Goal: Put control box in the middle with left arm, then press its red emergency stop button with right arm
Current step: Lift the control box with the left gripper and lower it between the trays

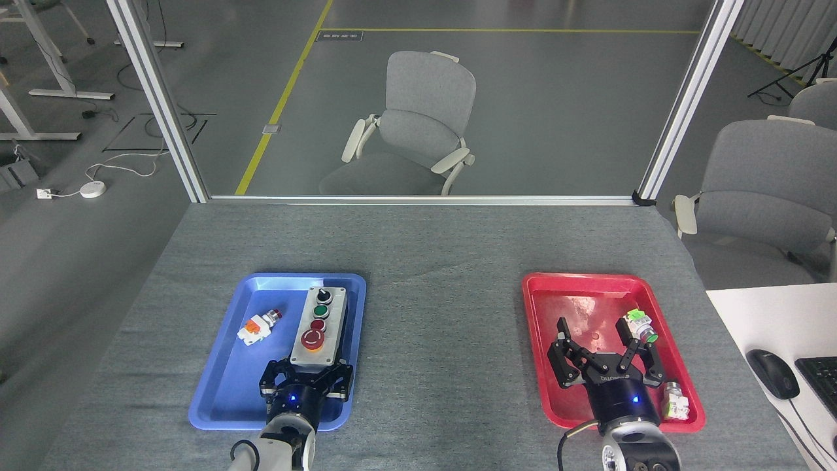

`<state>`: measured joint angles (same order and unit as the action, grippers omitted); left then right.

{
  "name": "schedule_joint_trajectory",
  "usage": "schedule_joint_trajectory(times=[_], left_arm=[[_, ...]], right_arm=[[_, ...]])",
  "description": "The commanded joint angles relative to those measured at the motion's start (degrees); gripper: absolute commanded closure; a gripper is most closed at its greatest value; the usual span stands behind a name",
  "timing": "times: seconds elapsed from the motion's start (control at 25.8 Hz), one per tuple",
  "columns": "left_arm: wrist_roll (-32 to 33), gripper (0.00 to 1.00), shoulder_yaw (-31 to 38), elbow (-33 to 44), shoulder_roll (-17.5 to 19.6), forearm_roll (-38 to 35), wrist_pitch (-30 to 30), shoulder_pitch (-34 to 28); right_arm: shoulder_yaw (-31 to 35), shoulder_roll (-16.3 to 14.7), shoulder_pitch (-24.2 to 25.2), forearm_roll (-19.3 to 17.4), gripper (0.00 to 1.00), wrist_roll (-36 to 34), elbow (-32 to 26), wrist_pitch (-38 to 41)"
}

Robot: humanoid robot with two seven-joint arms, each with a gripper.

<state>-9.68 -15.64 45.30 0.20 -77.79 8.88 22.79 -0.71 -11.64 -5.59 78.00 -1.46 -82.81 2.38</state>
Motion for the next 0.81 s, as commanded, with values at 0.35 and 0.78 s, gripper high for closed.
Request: schedule_joint_trajectory(times=[0.35, 0.78], left_arm=[[2.5, 1.0, -0.2, 18.0, 2.9, 7.4, -0.1, -1.3], [5.2, 1.0, -13.3, 15.4, -8.1, 6.4, 7.3, 1.0]], right_arm=[[0.0, 0.0, -0.2, 0.3, 0.03, 0.0, -0.1, -0.3], [0.1, 0.1, 0.1, 0.4, 0.03, 0.0, -0.6, -0.6]])
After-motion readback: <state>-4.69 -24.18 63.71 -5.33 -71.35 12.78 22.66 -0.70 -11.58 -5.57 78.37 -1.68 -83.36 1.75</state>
